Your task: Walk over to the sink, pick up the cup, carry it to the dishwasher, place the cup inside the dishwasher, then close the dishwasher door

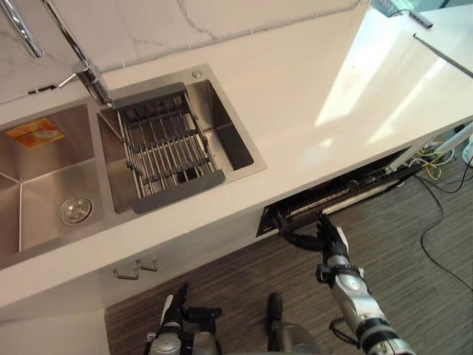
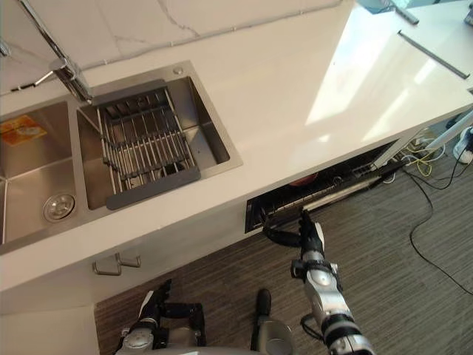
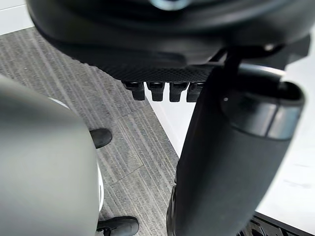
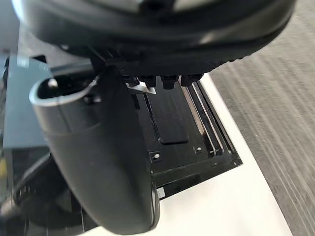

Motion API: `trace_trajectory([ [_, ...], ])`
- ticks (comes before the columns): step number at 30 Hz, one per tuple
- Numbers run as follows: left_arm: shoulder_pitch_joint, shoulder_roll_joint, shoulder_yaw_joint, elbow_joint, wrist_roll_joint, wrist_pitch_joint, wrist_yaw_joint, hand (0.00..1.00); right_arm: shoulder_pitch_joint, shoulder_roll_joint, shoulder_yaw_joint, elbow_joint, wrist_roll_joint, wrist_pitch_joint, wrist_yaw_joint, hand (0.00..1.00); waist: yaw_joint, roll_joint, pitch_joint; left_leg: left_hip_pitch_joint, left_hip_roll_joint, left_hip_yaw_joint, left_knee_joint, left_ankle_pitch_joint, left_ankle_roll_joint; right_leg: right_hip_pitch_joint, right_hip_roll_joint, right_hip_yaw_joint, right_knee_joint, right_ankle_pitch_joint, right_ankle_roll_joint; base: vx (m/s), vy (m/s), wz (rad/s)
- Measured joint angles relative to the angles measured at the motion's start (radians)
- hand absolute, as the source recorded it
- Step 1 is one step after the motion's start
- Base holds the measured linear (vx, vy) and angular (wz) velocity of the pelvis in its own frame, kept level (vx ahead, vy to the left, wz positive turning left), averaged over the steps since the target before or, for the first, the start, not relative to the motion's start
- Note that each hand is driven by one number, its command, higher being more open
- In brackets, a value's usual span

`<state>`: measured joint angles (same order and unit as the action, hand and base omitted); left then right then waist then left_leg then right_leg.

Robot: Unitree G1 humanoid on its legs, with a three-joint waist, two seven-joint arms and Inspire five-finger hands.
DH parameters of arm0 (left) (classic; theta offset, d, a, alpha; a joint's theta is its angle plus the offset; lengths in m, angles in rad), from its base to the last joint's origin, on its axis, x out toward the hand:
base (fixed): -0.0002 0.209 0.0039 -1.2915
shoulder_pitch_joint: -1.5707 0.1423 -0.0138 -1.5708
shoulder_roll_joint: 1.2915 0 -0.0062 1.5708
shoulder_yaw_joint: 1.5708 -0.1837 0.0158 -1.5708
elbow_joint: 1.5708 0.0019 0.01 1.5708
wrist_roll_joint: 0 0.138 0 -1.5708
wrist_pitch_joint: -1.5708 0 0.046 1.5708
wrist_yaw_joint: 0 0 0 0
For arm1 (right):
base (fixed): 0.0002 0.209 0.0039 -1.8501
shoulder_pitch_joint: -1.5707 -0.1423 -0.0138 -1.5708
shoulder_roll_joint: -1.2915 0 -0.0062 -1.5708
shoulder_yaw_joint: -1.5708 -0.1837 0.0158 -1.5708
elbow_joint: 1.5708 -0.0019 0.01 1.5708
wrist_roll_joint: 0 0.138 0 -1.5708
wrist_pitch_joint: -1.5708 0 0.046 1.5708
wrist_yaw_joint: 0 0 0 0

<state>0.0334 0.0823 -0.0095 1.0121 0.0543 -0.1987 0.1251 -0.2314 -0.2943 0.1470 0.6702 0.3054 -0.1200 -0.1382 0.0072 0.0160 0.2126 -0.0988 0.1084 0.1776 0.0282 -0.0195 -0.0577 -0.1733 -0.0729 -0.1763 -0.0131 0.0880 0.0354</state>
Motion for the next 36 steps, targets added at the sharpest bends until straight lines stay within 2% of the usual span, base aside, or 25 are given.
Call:
trace_trajectory([
  [5,-0.015,0.000,-0.018,-0.020,-0.019,-0.007,0.000,1.00,-0.196,-0.070,0.032,0.117,-0.065,0.007,-0.001,1.00,0.010,0.021,0.044,-0.044,-0.006,-0.042,0.001,0.020,0.005,-0.017,-0.006,-0.038,-0.011,0.015,-0.004,-0.06,-0.018,0.22],
  [16,-0.022,-0.001,-0.021,-0.036,-0.034,-0.019,0.002,1.00,-0.228,-0.104,0.049,0.109,-0.112,-0.002,-0.040,1.00,0.003,0.028,0.080,-0.080,-0.025,-0.073,0.011,0.035,0.013,-0.029,-0.019,-0.048,-0.035,0.042,0.004,-0.03,0.012,0.05],
  [23,-0.033,-0.010,-0.019,-0.037,-0.032,-0.003,0.002,1.00,-0.020,-0.113,-0.030,-0.132,-0.113,0.004,-0.022,1.00,-0.004,0.036,0.094,-0.056,-0.023,-0.111,0.007,0.033,0.010,0.010,-0.015,-0.071,-0.038,0.037,0.000,0.06,0.009,0.11],
  [26,-0.028,-0.007,-0.019,-0.033,-0.015,0.007,0.003,1.00,0.167,-0.099,-0.019,-0.328,-0.158,-0.024,0.048,1.00,-0.017,0.030,0.092,0.006,-0.024,-0.139,0.003,0.018,0.003,0.071,-0.016,-0.073,-0.036,0.016,0.008,0.08,0.008,0.04],
  [29,-0.027,0.003,-0.019,-0.033,0.007,0.009,0.002,1.00,0.293,-0.019,0.016,-0.433,-0.220,-0.073,0.117,1.00,-0.027,0.003,0.075,0.029,-0.023,-0.138,0.003,0.005,-0.001,0.086,-0.016,-0.070,-0.021,-0.001,0.011,0.01,0.003,-0.03],
  [33,-0.013,0.022,-0.020,-0.024,0.012,0.021,0.002,1.00,0.400,0.052,0.021,-0.420,-0.286,-0.074,0.157,1.00,-0.024,-0.037,0.027,0.040,-0.024,-0.133,0.003,0.001,-0.002,0.094,-0.019,-0.067,-0.016,-0.006,0.011,0.00,0.000,-0.01],
  [35,-0.008,0.028,-0.020,-0.023,0.015,0.021,0.002,1.00,0.425,0.061,0.021,-0.399,-0.303,-0.074,0.164,1.00,-0.024,-0.044,0.020,0.056,-0.024,-0.124,0.003,-0.002,-0.002,0.106,-0.020,-0.060,-0.016,-0.007,0.012,-0.01,0.006,-0.12],
  [36,0.003,0.030,-0.020,-0.022,0.020,0.021,0.002,1.00,0.446,0.062,0.020,-0.364,-0.314,-0.075,0.167,1.00,-0.025,-0.044,-0.002,0.065,-0.024,-0.112,0.003,-0.005,-0.003,0.107,-0.020,-0.048,-0.016,-0.007,0.012,-0.01,0.011,-0.20],
])
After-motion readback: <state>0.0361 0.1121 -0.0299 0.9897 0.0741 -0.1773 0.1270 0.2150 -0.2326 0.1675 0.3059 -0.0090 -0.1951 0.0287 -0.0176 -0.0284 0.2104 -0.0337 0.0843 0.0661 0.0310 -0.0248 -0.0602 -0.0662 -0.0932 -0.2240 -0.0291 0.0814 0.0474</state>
